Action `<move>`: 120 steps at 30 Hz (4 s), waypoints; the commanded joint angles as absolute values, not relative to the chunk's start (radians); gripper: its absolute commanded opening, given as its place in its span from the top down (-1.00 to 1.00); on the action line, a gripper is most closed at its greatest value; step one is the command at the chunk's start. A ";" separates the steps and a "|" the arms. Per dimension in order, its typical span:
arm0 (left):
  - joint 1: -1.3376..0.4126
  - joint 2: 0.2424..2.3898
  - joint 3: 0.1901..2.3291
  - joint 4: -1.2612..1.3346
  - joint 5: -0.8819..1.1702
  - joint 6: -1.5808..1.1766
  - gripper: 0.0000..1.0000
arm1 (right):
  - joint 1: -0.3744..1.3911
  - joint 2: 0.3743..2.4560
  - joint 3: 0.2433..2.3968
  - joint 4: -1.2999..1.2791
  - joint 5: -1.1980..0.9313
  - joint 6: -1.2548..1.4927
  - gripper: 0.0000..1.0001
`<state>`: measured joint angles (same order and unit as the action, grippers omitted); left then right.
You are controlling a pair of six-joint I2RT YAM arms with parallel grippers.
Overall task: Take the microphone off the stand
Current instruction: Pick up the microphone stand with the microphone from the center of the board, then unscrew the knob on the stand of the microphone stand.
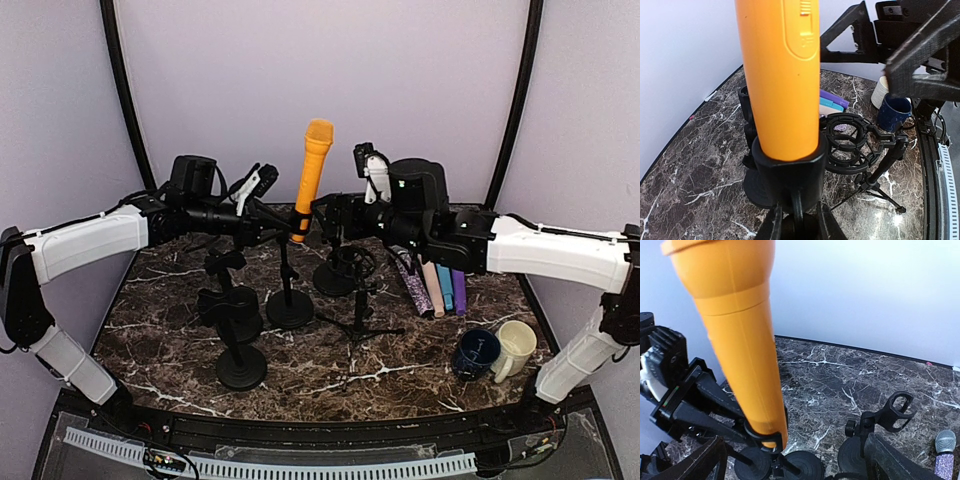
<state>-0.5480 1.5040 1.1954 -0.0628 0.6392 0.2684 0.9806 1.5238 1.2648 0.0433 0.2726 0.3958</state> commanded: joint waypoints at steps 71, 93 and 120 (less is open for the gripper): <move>-0.551 1.413 1.495 -0.129 0.518 0.122 1.00 | 0.964 1.616 1.408 -0.054 0.010 0.717 -0.68; -0.551 1.388 1.495 -0.124 0.563 0.084 1.00 | 0.939 1.782 1.502 0.076 -0.164 0.864 -0.26; -0.550 1.392 1.465 -0.116 0.574 0.079 1.00 | 0.936 1.793 1.499 0.044 -0.100 0.809 0.69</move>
<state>-0.5499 1.4597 1.4487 -0.2260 0.5350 0.0925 0.9413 1.7912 1.4738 0.0364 -0.1383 0.8501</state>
